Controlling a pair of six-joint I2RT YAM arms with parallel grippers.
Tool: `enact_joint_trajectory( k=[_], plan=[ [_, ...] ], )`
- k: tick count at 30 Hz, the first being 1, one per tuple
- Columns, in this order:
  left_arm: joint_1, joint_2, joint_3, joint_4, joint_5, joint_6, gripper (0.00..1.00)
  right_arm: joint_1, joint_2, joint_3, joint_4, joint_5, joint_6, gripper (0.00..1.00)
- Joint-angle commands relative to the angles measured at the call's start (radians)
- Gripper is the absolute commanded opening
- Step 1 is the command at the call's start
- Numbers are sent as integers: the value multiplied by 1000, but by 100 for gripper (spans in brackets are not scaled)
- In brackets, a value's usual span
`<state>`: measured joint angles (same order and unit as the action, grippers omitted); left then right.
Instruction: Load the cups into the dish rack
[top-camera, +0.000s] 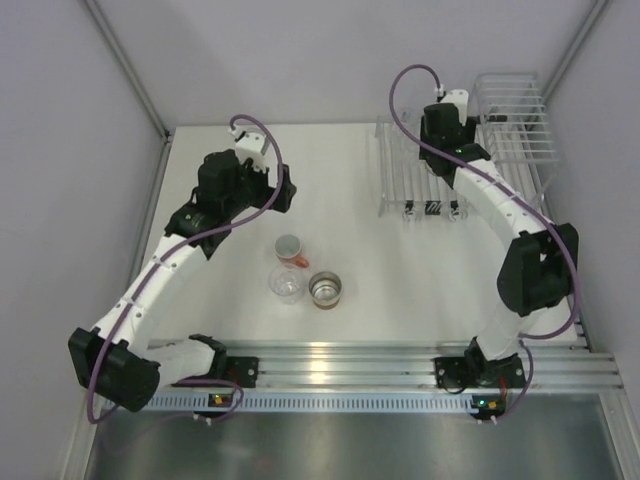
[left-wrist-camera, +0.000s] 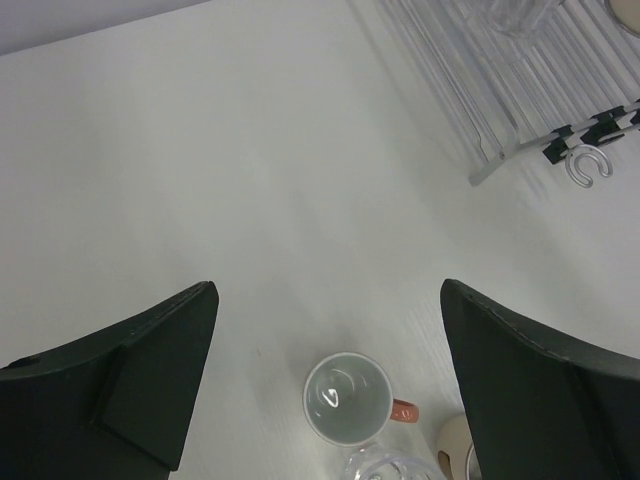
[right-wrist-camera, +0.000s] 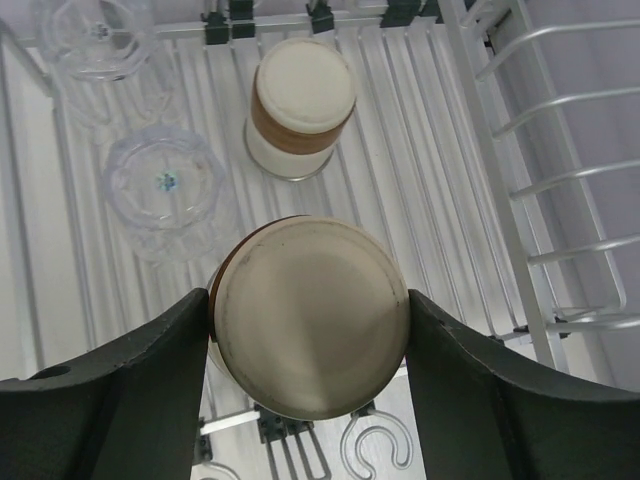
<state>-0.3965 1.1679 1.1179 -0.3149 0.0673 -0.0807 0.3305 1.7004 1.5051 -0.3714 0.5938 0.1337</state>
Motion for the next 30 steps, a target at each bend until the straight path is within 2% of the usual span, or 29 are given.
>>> enact_joint_trajectory(
  k=[1, 13, 30],
  plan=[
    [11, -16, -6, 59, 46, -16, 98, -30, 45, 81, -9, 55, 1, 0],
    [21, -28, -15, 65, 52, -11, 98, -42, 240, 176, 12, 136, -26, 0],
    [24, -34, -27, 71, 45, 1, 98, -50, 361, 205, 109, 212, -37, 0]
  ],
)
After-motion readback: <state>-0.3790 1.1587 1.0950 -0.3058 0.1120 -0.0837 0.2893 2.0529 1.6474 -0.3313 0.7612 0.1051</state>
